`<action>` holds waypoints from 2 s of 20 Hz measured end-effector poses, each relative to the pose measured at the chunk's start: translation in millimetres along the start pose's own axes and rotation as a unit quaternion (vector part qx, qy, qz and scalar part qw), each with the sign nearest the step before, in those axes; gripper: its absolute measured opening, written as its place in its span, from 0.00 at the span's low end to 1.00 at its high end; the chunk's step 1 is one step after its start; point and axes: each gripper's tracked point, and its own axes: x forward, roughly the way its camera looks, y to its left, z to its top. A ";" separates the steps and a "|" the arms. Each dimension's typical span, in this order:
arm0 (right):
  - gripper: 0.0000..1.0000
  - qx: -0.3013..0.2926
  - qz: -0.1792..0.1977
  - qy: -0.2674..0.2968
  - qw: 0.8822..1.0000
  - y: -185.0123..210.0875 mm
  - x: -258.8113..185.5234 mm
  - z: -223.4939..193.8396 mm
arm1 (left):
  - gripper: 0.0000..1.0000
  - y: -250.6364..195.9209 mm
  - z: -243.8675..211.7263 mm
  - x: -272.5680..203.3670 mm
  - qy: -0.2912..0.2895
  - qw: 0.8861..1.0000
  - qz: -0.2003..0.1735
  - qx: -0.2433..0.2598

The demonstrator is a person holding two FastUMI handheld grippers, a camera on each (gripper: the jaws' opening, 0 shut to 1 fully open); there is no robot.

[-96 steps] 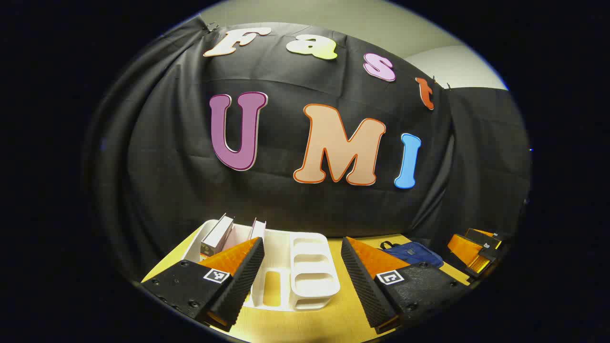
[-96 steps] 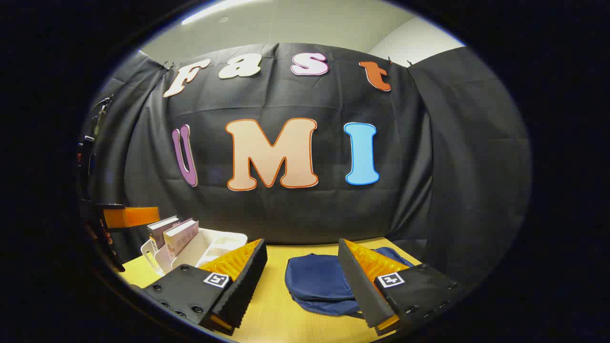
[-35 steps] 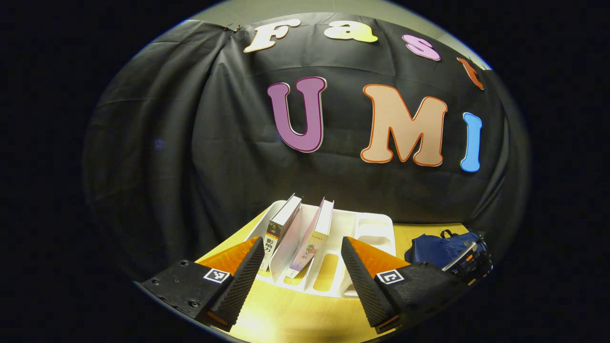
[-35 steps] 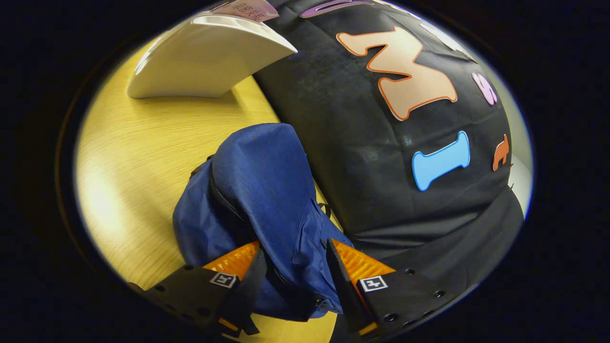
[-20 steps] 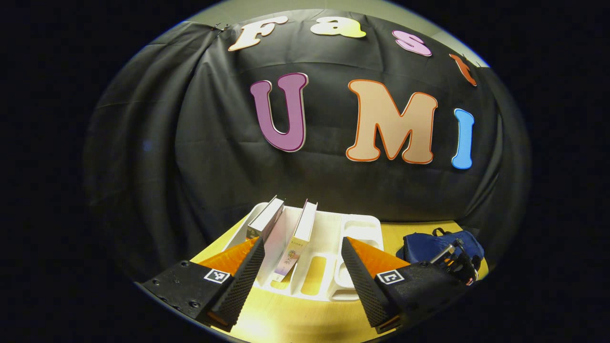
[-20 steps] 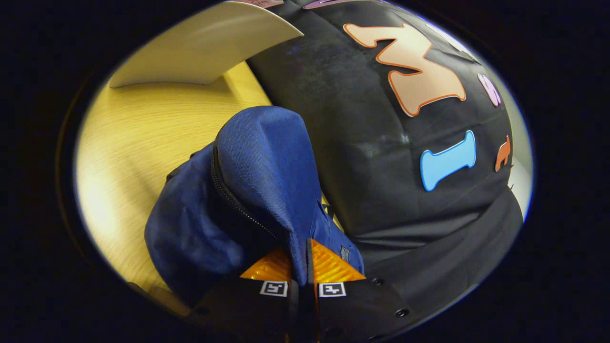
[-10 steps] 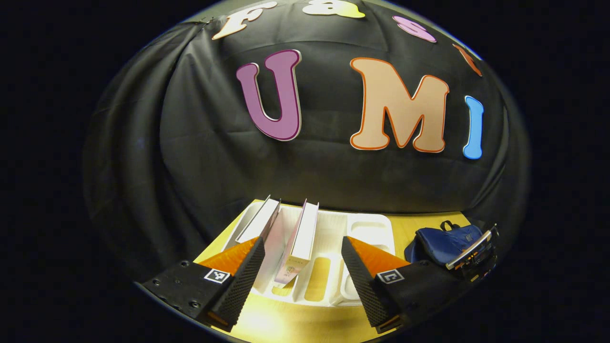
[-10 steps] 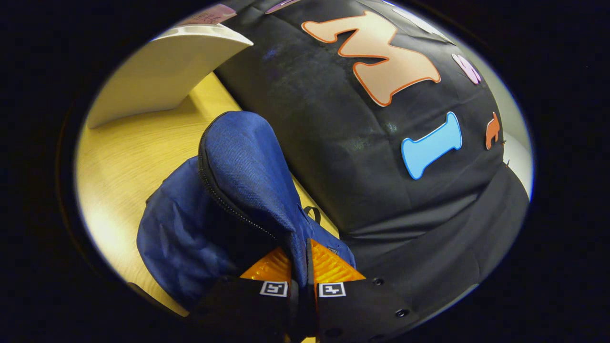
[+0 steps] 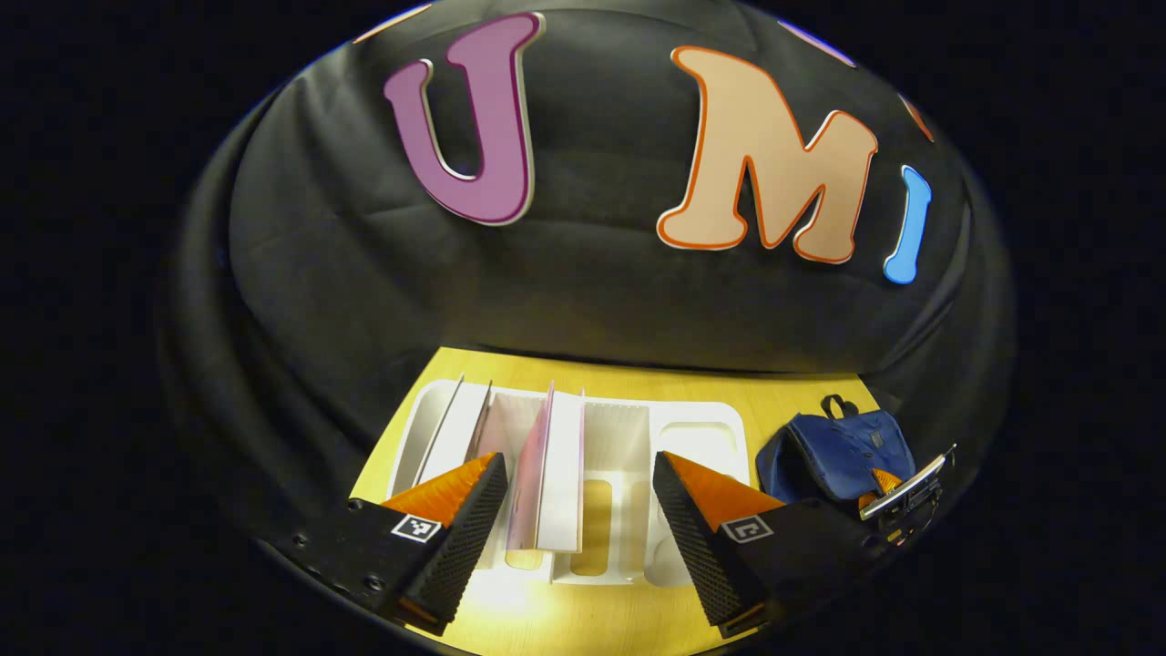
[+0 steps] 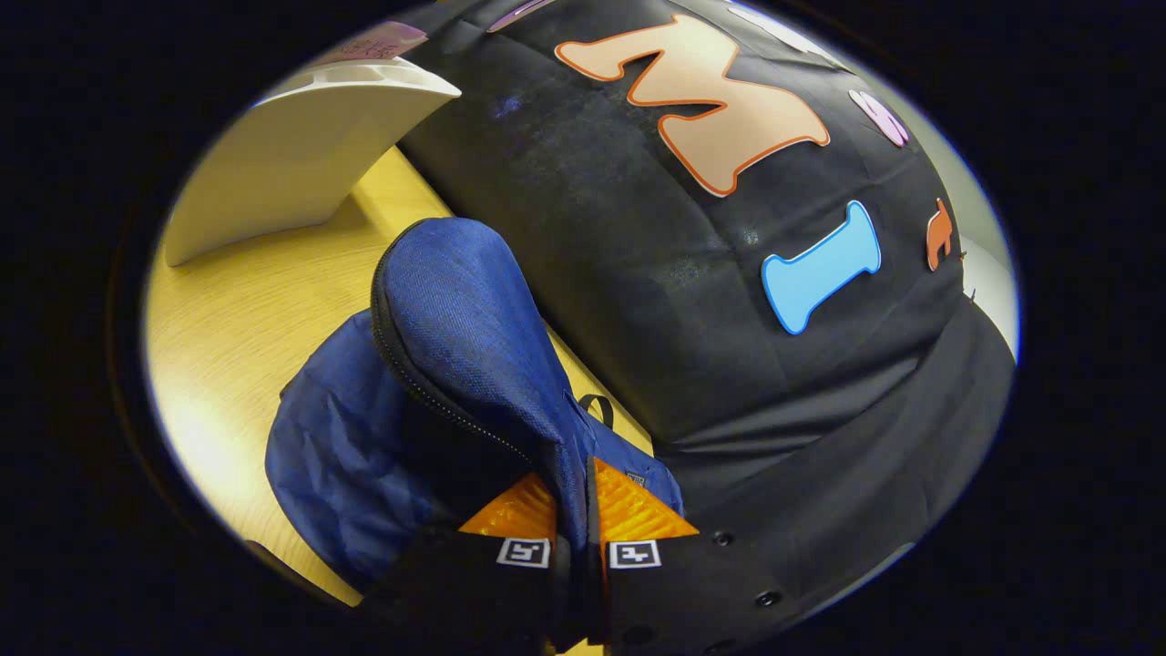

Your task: Open the schoolbag, grab two books from the bookshelf and put them into the schoolbag.

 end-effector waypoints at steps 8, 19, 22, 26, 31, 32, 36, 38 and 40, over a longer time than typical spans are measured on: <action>0.10 0.011 0.005 -0.004 1.000 -7.5 0.0 -1.1 | 0.90 6.1 -29.5 48.2 0.177 0.984 -0.004 0.012; 0.10 0.016 0.014 -0.008 1.000 -13.6 -4.9 -2.1 | 0.69 34.4 -64.1 53.7 0.326 0.944 0.025 0.049; 0.10 0.026 0.014 -0.006 1.000 -15.8 -5.4 -3.3 | 0.50 42.6 -65.8 62.0 0.335 0.940 0.037 0.057; 0.10 0.028 0.013 -0.002 1.000 -17.2 -7.1 -4.7 | 0.43 61.1 -77.9 74.3 0.358 0.929 0.064 0.062; 0.10 0.026 0.013 0.002 1.000 -17.4 -9.0 -5.2 | 0.39 64.3 -81.0 72.9 0.380 0.919 0.083 0.066; 0.10 0.024 0.013 0.002 1.000 -16.9 -9.2 -5.1 | 0.39 62.8 -82.9 72.4 0.385 0.916 0.088 0.061; 0.10 0.021 0.013 0.003 1.000 -16.7 -11.1 -5.7 | 0.38 55.4 -91.1 67.2 0.401 0.910 0.097 0.038; 0.10 0.021 0.012 0.003 1.000 -18.5 -13.5 -5.5 | 0.40 48.4 -91.9 61.1 0.406 0.909 0.092 0.020; 0.12 0.023 0.011 0.003 1.000 -19.7 -14.7 -6.8 | 0.37 43.4 -89.1 51.3 0.404 0.910 0.086 0.012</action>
